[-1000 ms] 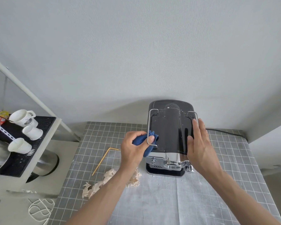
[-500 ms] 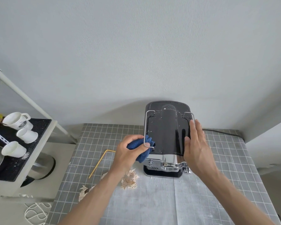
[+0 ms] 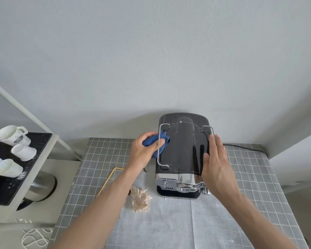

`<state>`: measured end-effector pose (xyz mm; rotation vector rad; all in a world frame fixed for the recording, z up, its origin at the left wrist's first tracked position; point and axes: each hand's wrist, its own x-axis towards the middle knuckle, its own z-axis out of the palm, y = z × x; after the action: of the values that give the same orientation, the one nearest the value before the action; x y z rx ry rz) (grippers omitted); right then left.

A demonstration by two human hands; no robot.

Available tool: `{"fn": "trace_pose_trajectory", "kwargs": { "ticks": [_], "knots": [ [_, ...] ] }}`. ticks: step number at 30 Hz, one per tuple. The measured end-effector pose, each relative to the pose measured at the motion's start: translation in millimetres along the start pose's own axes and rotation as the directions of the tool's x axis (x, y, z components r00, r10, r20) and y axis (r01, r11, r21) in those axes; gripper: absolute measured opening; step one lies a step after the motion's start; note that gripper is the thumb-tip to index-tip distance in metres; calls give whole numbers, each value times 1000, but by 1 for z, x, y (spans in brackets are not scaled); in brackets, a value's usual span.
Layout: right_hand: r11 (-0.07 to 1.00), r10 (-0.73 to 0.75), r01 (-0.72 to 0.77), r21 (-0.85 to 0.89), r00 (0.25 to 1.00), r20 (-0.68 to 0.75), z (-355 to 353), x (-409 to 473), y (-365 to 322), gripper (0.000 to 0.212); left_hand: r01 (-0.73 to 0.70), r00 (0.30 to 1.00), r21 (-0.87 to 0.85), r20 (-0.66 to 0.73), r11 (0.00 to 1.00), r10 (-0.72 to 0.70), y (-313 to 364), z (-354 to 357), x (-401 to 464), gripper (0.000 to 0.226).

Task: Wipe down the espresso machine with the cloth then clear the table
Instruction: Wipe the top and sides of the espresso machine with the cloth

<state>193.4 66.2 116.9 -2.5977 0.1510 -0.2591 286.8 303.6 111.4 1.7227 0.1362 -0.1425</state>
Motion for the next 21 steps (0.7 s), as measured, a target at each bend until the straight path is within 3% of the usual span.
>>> {"fn": "trace_pose_trajectory", "kwargs": {
  "ticks": [5, 11, 21],
  "knots": [
    [1000, 8, -8, 9, 1000, 9, 0, -1, 0, 58, 62, 989, -13, 136, 998, -60, -14, -21, -46, 40],
    [999, -14, 13, 49, 1000, 8, -3, 1, 0, 58, 78, 996, -16, -47, 997, -79, 2, 1, -18, 31],
    [999, -9, 9, 48, 1000, -7, -1, 0, -1, 58, 50, 992, -65, -111, 997, -57, 21, 18, 40, 30]
  ]
}}
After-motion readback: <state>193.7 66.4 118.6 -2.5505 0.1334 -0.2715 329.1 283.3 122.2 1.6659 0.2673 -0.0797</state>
